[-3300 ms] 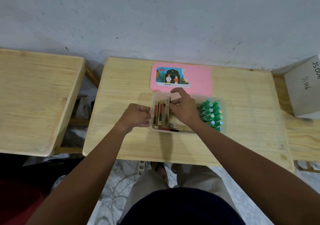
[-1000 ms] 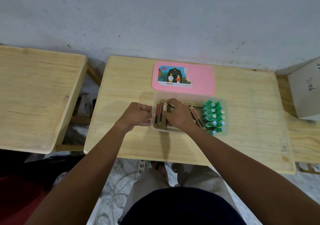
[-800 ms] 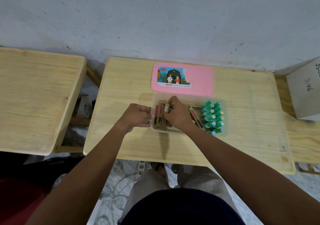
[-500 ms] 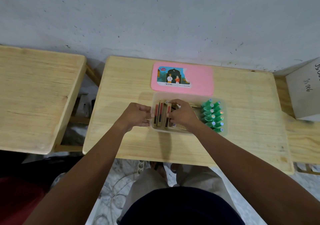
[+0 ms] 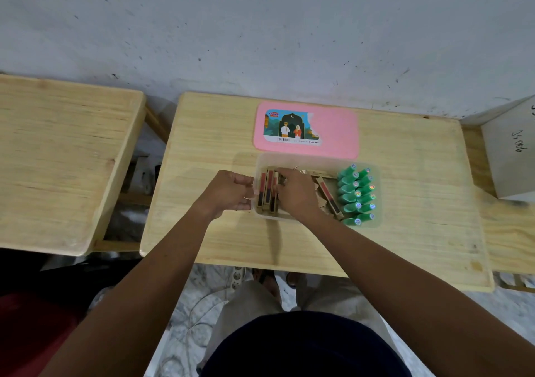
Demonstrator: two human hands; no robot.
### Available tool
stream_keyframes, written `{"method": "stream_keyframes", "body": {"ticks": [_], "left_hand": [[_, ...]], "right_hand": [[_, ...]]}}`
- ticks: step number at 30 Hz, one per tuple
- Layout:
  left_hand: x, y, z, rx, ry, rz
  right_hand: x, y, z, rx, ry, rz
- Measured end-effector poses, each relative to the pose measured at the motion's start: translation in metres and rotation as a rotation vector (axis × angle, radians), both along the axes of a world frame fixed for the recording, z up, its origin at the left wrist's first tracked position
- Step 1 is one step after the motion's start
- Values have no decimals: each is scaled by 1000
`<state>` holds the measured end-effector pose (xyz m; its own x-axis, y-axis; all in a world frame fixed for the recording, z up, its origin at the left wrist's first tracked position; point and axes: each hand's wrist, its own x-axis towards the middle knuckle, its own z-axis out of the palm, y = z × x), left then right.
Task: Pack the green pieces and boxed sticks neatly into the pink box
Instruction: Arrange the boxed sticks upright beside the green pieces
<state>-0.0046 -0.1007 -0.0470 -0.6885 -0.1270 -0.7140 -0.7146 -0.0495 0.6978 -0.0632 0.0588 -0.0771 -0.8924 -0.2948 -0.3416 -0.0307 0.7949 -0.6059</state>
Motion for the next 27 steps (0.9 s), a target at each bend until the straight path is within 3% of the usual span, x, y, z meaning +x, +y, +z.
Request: {"method": "stream_keyframes", "body": {"ticks": [5, 6, 9, 11, 14, 17, 20, 27], "left_hand": [[1, 2, 1, -69, -8, -9], [0, 3, 1, -200, 13, -41], [-1, 19, 12, -937, 263, -267], [-6, 36, 23, -1141, 514, -378], [-21, 60, 22, -1164, 536, -639], [-36, 72, 14, -1174, 357, -875], [-44, 74, 3, -1169, 273, -917], [-43, 73, -2, -1195, 262, -935]], "right_hand": [[2, -2, -2, 30, 26, -22], [3, -1, -2, 17, 20, -29], [2, 8, 2, -9, 32, -22], [-2, 20, 7, 56, 141, 11], [-11, 40, 14, 191, 304, 23], [-17, 50, 10, 228, 229, 16], [-18, 53, 5, 185, 158, 38], [-19, 64, 8, 16, 123, -99]]}}
